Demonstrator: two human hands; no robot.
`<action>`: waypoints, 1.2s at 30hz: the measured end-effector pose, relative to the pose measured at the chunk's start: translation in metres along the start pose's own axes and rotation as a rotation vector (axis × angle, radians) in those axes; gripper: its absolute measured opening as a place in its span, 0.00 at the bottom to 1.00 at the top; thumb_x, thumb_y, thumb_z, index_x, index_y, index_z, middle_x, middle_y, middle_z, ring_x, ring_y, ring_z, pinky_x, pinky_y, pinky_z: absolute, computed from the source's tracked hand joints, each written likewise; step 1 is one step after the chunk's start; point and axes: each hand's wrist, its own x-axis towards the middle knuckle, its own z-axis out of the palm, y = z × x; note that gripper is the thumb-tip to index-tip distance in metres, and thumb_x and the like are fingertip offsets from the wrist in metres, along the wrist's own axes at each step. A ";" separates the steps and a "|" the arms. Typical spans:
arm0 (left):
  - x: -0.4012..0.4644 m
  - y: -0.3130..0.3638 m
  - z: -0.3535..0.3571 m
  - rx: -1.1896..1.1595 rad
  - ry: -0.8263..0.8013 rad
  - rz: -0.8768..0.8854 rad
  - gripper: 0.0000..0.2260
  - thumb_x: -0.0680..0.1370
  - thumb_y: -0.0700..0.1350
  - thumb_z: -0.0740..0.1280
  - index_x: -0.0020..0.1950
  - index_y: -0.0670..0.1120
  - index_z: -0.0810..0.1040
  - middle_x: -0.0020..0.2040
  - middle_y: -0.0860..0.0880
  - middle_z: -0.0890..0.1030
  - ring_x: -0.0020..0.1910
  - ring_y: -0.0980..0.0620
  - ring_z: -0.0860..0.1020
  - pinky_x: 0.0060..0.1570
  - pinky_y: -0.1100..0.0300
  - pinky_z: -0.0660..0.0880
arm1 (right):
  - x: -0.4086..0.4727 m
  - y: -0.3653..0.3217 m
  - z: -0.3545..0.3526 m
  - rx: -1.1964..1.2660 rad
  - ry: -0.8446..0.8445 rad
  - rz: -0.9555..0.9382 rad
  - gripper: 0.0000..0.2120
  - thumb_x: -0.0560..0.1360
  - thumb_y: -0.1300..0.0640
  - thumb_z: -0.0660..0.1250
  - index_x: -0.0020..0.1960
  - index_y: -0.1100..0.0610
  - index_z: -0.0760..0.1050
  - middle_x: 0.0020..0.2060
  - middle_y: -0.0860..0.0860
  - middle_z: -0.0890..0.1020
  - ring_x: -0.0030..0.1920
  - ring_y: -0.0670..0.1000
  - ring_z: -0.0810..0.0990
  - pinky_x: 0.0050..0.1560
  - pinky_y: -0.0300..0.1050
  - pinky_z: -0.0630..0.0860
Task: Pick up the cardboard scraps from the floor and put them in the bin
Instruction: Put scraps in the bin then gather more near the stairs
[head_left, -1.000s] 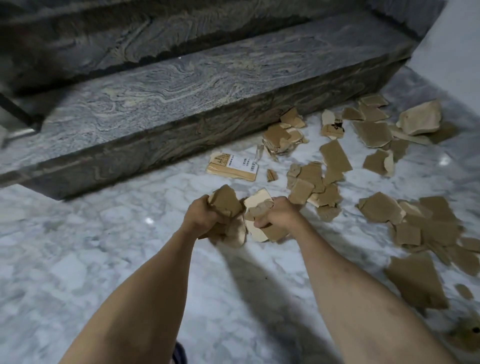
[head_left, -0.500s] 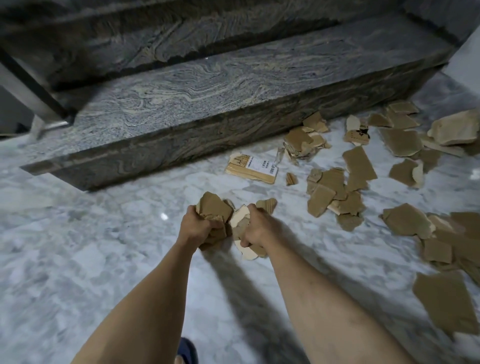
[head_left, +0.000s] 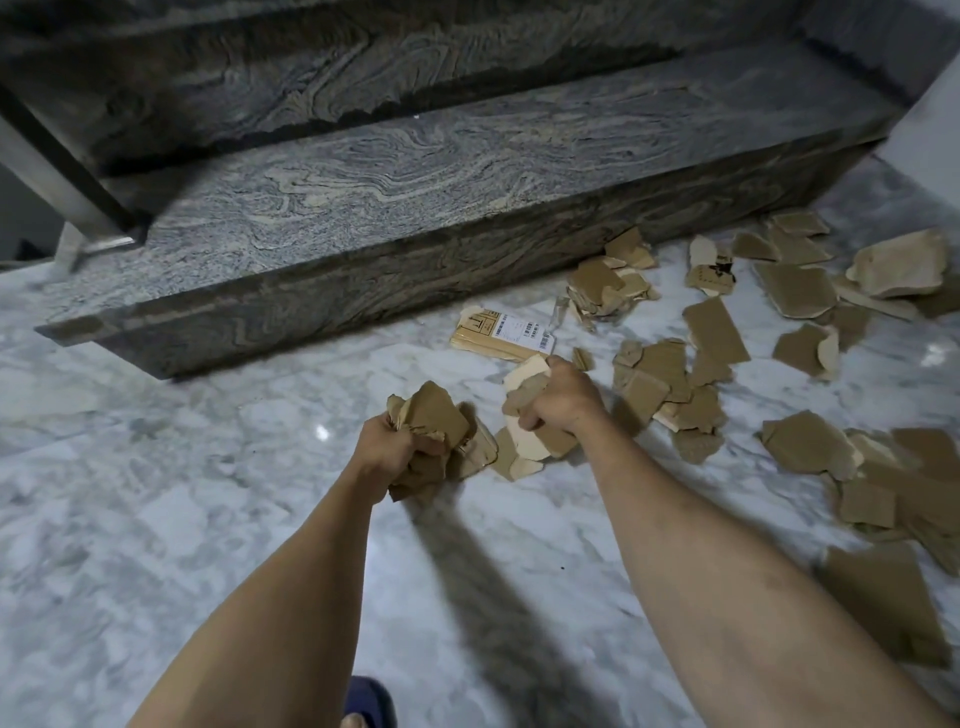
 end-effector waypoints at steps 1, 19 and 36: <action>0.001 0.002 0.000 0.007 -0.020 0.003 0.12 0.67 0.31 0.75 0.36 0.42 0.73 0.29 0.45 0.72 0.23 0.48 0.69 0.24 0.63 0.65 | 0.002 0.000 -0.001 -0.030 -0.032 0.009 0.47 0.60 0.65 0.81 0.73 0.52 0.64 0.64 0.54 0.78 0.62 0.58 0.77 0.61 0.53 0.77; 0.007 0.013 0.044 0.755 -0.027 0.166 0.20 0.60 0.49 0.69 0.52 0.51 0.77 0.51 0.46 0.80 0.54 0.41 0.77 0.54 0.50 0.77 | -0.017 0.020 0.033 -0.155 0.028 0.019 0.42 0.64 0.64 0.78 0.73 0.53 0.63 0.63 0.55 0.78 0.61 0.58 0.78 0.54 0.47 0.78; 0.011 0.017 0.009 0.018 0.025 0.120 0.12 0.66 0.36 0.74 0.43 0.42 0.73 0.34 0.43 0.71 0.25 0.48 0.69 0.23 0.62 0.65 | -0.011 0.013 -0.013 0.547 0.008 0.109 0.42 0.53 0.61 0.84 0.64 0.54 0.71 0.57 0.51 0.81 0.54 0.56 0.80 0.52 0.53 0.80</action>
